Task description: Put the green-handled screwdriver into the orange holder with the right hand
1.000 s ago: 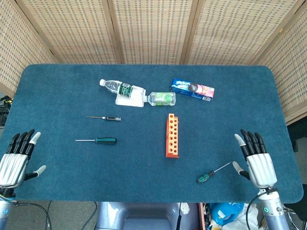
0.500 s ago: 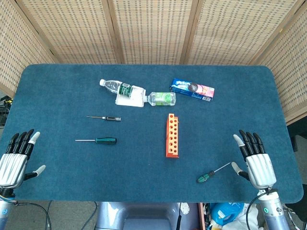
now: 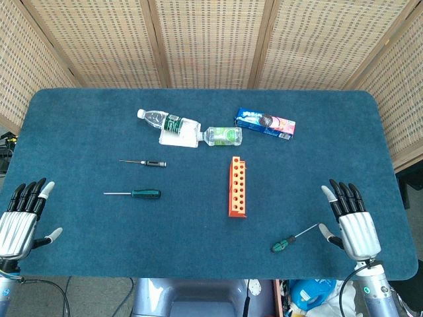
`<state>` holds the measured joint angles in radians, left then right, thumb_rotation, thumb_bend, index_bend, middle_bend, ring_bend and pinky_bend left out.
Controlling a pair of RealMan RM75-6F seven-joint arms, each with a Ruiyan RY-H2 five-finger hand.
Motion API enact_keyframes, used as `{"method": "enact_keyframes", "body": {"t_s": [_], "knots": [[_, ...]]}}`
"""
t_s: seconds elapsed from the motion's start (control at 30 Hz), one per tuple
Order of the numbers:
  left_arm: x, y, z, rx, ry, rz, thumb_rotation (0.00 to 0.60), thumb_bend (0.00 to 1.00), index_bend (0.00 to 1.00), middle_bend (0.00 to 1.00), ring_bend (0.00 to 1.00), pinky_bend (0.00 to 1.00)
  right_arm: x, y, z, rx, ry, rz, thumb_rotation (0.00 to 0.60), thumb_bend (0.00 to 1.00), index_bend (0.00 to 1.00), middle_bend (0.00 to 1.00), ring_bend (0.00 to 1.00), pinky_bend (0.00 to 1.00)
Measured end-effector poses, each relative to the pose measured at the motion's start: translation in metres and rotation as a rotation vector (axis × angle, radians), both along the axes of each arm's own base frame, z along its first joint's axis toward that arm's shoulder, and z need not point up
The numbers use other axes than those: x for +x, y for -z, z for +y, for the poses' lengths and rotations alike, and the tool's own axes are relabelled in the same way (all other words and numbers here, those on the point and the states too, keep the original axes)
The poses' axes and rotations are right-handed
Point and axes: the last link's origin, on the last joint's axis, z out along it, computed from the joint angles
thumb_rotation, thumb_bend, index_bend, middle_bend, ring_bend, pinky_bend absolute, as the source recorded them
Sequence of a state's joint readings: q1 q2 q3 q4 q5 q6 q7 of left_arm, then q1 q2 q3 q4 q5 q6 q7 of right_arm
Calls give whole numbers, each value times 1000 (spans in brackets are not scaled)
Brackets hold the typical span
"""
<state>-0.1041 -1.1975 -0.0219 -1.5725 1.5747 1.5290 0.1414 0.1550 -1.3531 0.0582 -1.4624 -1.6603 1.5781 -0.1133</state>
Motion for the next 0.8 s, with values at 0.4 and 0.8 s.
{"method": "enact_keyframes", "body": {"t_s": [0.4, 0.8], "knots": [[1, -3, -1, 6, 2, -11, 600, 0, 0, 0, 0, 0, 6, 4, 1, 17, -23, -37, 600, 214, 271, 0, 0, 0], [2, -2, 0, -2, 5, -14, 600, 0, 0, 0, 0, 0, 6, 40, 32, 242, -100, -25, 600, 215, 310, 0, 0, 0]]}}
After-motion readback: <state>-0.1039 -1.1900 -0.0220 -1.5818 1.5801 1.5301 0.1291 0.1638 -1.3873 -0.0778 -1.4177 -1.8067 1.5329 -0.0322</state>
